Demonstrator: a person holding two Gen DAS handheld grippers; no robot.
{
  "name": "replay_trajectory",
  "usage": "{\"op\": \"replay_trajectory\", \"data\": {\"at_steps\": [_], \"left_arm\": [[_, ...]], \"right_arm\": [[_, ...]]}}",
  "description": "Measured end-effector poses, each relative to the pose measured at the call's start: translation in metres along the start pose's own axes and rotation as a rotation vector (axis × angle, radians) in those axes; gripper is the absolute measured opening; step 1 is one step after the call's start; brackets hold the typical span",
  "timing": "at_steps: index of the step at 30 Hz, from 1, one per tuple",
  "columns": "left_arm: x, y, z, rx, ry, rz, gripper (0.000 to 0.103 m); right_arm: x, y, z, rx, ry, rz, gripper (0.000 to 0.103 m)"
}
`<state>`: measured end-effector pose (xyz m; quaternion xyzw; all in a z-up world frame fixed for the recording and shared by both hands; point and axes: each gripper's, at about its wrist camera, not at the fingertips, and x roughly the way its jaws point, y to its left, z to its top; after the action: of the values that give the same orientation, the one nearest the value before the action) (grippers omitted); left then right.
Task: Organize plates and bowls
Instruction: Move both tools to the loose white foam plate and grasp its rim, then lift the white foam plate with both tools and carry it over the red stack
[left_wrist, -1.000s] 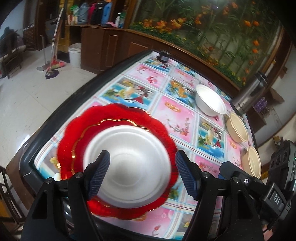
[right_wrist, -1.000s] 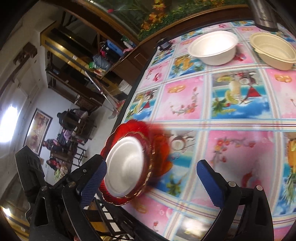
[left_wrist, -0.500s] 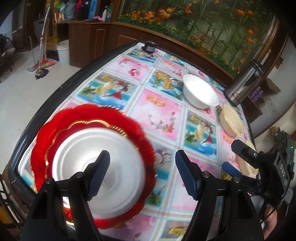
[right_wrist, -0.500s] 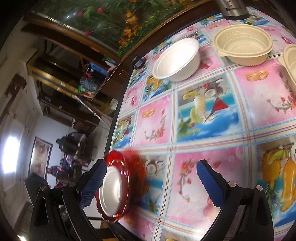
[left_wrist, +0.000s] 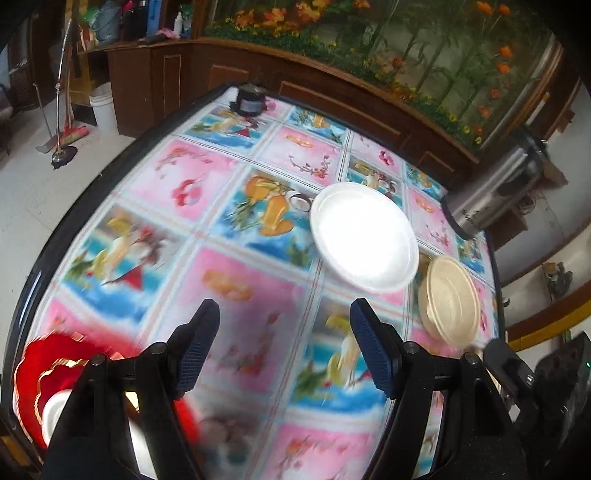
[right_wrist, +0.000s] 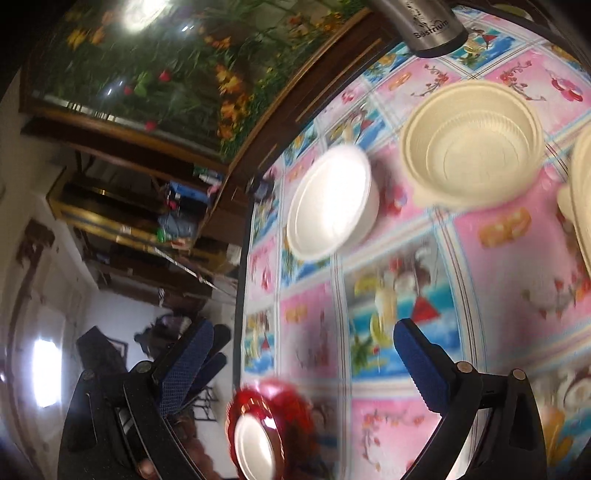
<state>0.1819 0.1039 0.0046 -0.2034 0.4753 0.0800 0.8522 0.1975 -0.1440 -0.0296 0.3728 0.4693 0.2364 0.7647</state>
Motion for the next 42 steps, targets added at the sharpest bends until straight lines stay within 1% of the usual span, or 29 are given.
{"op": "replay_trajectory", "data": {"at_steps": [4, 6, 8, 10, 12, 14, 18, 20, 22, 23, 24, 25, 26, 27, 33, 37, 42], "left_arm": [[0.037, -0.018, 0.019, -0.009, 0.041, 0.025, 0.073], [0.055, -0.023, 0.025, -0.015, 0.058, 0.041, 0.072], [0.070, -0.026, 0.030, -0.026, 0.081, 0.039, 0.072], [0.082, -0.027, 0.035, -0.047, 0.094, 0.037, 0.072], [0.092, -0.030, 0.040, -0.047, 0.097, 0.047, 0.072], [0.101, -0.031, 0.042, -0.053, 0.105, 0.054, 0.070], [0.116, -0.034, 0.044, -0.054, 0.134, 0.055, 0.053], [0.123, -0.036, 0.045, -0.040, 0.138, 0.064, 0.042], [0.127, -0.033, 0.045, -0.050, 0.147, 0.071, 0.022], [0.129, -0.032, 0.044, -0.047, 0.150, 0.077, 0.017], [0.130, -0.032, 0.044, -0.043, 0.150, 0.080, 0.011], [0.130, -0.031, 0.043, -0.041, 0.149, 0.083, 0.010], [0.129, -0.031, 0.042, -0.040, 0.146, 0.077, 0.010], [0.128, -0.032, 0.042, -0.035, 0.143, 0.080, 0.010], [0.110, -0.029, 0.031, -0.019, 0.136, 0.076, 0.009], [0.090, -0.026, 0.019, -0.017, 0.128, 0.061, 0.009], [0.060, -0.020, -0.004, -0.011, 0.108, 0.028, 0.010]], "right_arm": [[0.017, -0.012, 0.035, 0.058, -0.016, -0.014, 0.097], [0.027, -0.017, 0.046, 0.078, -0.005, -0.013, 0.089], [0.039, -0.023, 0.057, 0.111, 0.006, -0.010, 0.084], [0.050, -0.026, 0.065, 0.113, 0.014, -0.016, 0.081], [0.059, -0.029, 0.070, 0.126, 0.014, -0.029, 0.078], [0.070, -0.030, 0.075, 0.123, 0.017, -0.040, 0.074], [0.087, -0.034, 0.080, 0.118, 0.020, -0.097, 0.060], [0.095, -0.036, 0.081, 0.119, 0.024, -0.115, 0.055], [0.100, -0.039, 0.082, 0.120, 0.023, -0.134, 0.050], [0.103, -0.040, 0.083, 0.120, 0.023, -0.144, 0.044], [0.103, -0.041, 0.082, 0.117, 0.023, -0.151, 0.034], [0.105, -0.041, 0.082, 0.110, 0.024, -0.165, 0.027], [0.107, -0.041, 0.081, 0.102, 0.029, -0.181, 0.013], [0.107, -0.042, 0.080, 0.099, 0.033, -0.189, 0.012], [0.103, -0.041, 0.071, 0.077, 0.041, -0.195, 0.011], [0.089, -0.035, 0.057, 0.053, 0.034, -0.193, 0.011], [0.063, -0.024, 0.033, 0.008, 0.021, -0.193, 0.010]]}}
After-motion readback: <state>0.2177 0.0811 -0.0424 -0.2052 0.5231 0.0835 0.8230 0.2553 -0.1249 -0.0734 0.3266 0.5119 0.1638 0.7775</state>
